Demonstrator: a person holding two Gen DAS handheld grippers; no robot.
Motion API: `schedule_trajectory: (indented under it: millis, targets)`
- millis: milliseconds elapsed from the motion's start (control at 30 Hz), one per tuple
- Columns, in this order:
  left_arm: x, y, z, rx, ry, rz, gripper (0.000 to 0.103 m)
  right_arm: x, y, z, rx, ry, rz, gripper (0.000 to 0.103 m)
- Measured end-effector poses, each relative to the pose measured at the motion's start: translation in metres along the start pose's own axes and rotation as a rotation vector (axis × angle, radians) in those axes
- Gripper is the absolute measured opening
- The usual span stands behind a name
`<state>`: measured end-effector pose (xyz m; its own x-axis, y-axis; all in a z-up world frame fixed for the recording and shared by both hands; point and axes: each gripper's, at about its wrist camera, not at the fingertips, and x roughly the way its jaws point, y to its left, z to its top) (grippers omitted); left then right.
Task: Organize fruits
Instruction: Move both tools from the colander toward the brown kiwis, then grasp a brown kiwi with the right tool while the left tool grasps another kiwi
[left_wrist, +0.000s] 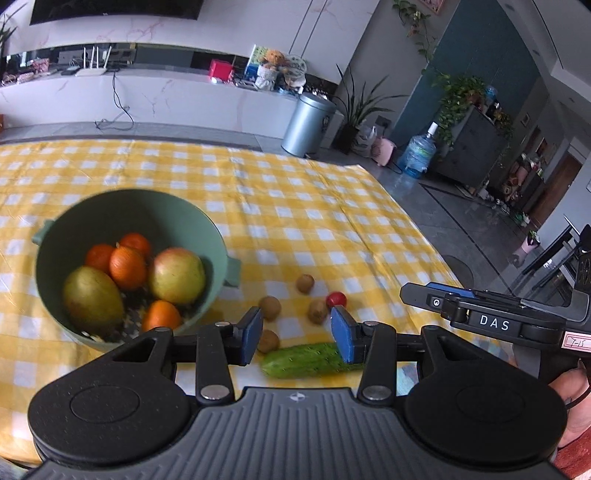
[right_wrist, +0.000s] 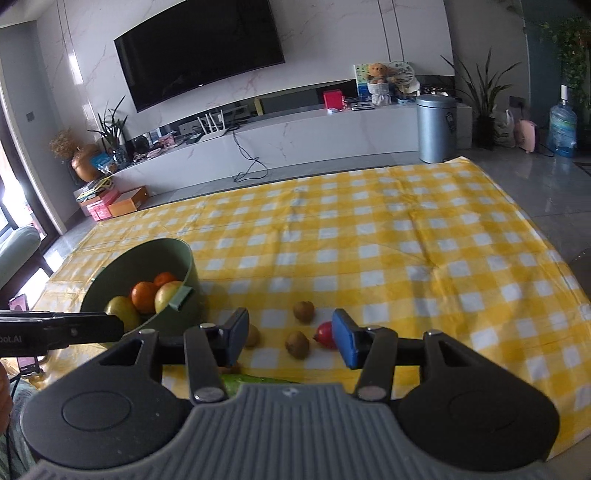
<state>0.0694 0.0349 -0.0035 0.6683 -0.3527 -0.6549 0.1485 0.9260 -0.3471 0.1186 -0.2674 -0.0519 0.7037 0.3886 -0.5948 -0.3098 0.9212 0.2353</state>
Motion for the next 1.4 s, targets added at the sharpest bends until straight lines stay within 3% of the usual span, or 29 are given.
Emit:
schedule_trajectory:
  millis: [300,433,600,900,1100,1400]
  targets:
    - [0.044,-0.001,-0.022,-0.080,0.056,0.053,0.049,0.024,-0.005,-0.025,-0.049,0.044,-0.037,0.047]
    - [0.058,0.005,-0.025,-0.089,0.088,0.058,0.048,0.036,-0.004,-0.024,-0.059,0.068,-0.012,0.046]
    - [0.075,0.009,-0.026,-0.090,0.111,0.072,0.045,0.059,-0.004,-0.019,-0.030,0.118,0.032,0.034]
    - [0.099,0.023,-0.022,-0.164,0.142,0.090,0.042,0.100,0.009,-0.012,-0.038,0.161,0.021,0.034]
    - [0.108,0.024,-0.023,-0.152,0.155,0.099,0.041,0.115,0.012,-0.012,-0.044,0.180,-0.010,0.034]
    - [0.112,0.023,-0.021,-0.122,0.154,0.100,0.041,0.127,0.015,-0.014,-0.046,0.215,-0.050,0.024]
